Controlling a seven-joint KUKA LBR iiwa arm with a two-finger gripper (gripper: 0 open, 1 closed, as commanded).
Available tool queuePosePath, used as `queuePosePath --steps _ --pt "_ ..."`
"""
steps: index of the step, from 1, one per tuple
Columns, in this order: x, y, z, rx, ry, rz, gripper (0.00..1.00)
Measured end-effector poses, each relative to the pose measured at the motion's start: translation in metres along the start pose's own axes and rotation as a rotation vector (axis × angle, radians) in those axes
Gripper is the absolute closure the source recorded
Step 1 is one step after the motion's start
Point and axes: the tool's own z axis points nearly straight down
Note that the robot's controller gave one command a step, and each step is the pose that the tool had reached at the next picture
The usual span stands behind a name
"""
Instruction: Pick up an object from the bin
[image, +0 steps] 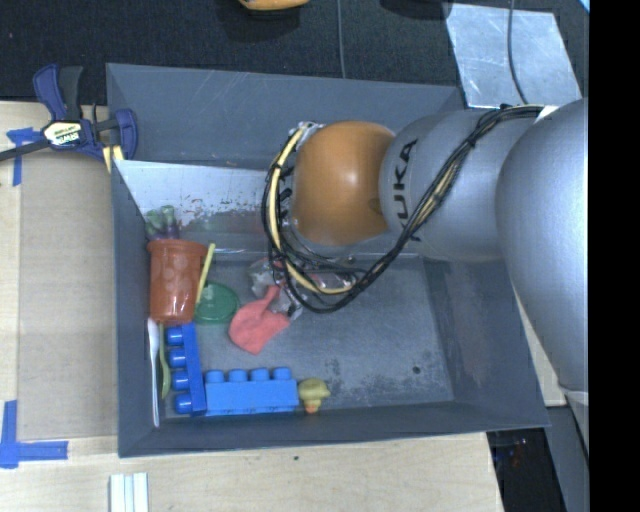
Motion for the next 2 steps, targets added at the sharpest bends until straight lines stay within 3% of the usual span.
queuePosePath --steps 1,2 --pt "0.001 0.001 -0.040 -0.004 0.008 0.001 1.00" --pt "-0.001 -0.001 -0.081 0.000 0.001 0.002 1.00"
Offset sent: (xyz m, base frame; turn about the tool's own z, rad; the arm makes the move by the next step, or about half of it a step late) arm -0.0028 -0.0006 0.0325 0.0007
